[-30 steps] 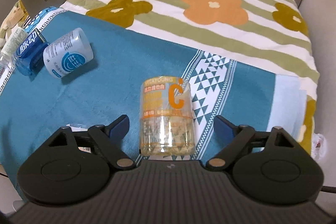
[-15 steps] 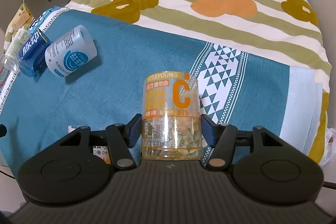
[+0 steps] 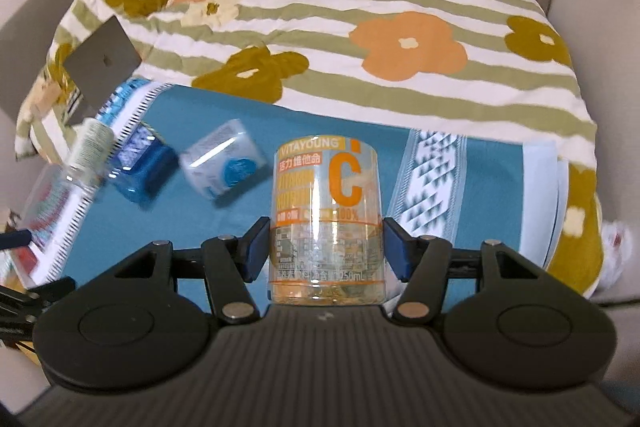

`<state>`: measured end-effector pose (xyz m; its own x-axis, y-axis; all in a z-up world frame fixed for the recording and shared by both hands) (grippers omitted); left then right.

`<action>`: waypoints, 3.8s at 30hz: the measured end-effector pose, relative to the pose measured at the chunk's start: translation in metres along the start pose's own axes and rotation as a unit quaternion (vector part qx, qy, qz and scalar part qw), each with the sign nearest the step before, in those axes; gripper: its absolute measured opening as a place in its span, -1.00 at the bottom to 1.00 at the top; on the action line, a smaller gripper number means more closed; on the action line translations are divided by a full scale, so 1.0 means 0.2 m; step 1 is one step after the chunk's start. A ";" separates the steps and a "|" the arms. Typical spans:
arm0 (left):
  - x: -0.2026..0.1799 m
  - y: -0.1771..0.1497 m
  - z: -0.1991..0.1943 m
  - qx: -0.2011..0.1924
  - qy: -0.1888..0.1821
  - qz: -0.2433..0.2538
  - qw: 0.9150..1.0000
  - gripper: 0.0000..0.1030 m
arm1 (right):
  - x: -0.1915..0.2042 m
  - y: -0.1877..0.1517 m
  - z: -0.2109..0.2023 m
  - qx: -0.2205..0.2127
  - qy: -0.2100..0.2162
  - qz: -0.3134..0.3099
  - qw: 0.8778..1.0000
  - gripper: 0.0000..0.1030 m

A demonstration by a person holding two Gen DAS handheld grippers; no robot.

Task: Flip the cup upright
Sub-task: 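Lift the cup with the right tool and carry it toward the left tool, then close the left tool on the cup while the right tool opens and releases it, then rotate the cup rim-up in the left tool and lower it to the cloth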

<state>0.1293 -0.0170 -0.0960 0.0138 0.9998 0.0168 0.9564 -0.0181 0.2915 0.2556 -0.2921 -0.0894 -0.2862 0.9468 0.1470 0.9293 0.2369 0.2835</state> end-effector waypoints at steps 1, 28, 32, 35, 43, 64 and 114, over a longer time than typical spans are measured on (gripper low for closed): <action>0.02 -0.01 0.00 0.002 -0.003 0.004 1.000 1.00 | 0.04 -0.03 0.00 0.001 0.004 0.006 1.000 0.44; 0.29 -0.15 0.11 0.029 -0.031 0.058 0.997 1.00 | 0.67 -0.44 0.53 0.049 -0.014 0.127 0.991 0.46; 0.30 -0.16 0.12 0.030 -0.032 0.059 0.997 1.00 | 0.67 -0.44 0.54 0.048 -0.017 0.133 0.990 0.50; 0.31 -0.15 0.12 0.031 -0.028 0.060 0.997 1.00 | 0.68 -0.44 0.54 0.048 -0.012 0.136 0.989 0.62; 0.32 -0.14 0.09 0.027 -0.022 0.056 0.998 1.00 | 0.66 -0.42 0.52 0.045 0.008 0.161 0.986 0.97; -0.25 0.12 0.17 0.126 -0.091 0.047 0.987 0.97 | 0.18 -0.71 -0.02 -0.035 -0.019 0.158 0.987 1.00; -0.45 0.12 0.24 -0.001 -0.094 0.028 0.995 0.20 | -0.01 -0.82 0.18 -0.021 0.101 0.147 0.984 1.00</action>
<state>0.1649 -0.1062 -0.1363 0.1223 0.9818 -0.1454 0.9517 -0.0745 0.2979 0.1124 -0.3257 -0.1696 -0.0513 0.9097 0.4120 0.9694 -0.0537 0.2394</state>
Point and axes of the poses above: each gripper's, at about its wrist camera, not at the fingertips, and z roughly the way its jaws point, x to its left, y to its top, the point moved 6 cm from there along z, roughly the way its jaws point, and after that the axes turned 15 degrees about x, right-handed, at the moved point
